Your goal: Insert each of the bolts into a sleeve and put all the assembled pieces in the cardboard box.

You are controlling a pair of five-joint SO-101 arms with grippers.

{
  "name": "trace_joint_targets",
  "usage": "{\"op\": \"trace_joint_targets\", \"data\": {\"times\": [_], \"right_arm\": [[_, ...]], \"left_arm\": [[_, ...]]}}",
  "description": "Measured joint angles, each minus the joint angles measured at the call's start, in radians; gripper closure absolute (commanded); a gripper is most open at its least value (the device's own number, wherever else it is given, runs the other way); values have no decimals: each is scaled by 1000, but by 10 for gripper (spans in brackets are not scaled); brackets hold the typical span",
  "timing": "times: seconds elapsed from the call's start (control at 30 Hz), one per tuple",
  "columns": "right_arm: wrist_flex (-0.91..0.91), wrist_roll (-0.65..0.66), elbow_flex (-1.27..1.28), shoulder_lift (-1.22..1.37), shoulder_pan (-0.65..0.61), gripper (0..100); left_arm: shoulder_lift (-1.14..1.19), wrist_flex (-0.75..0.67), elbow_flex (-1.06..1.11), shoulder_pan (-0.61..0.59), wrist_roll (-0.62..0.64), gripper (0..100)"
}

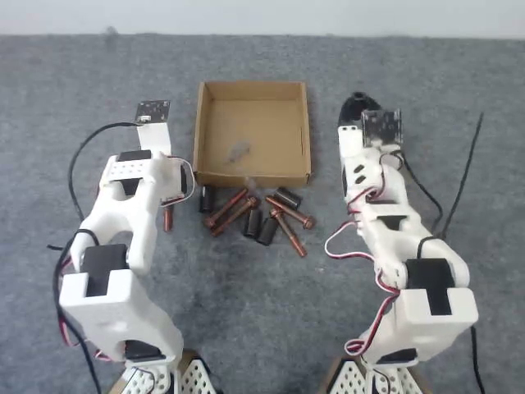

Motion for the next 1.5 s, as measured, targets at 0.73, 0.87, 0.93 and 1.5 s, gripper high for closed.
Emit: {"op": "trace_joint_targets", "data": {"times": [0.73, 0.87, 0.93, 1.5], "right_arm": [[-730, -51, 462, 193, -203, 992], [-801, -51, 552, 193, -221, 992], [-835, -51, 601, 193, -244, 992], [-933, -54, 750, 190, -394, 992]], "left_arm": [[0, 0, 0, 0, 0, 990], [0, 0, 0, 0, 0, 990], [0, 0, 0, 0, 0, 990], [0, 0, 0, 0, 0, 990]]}}
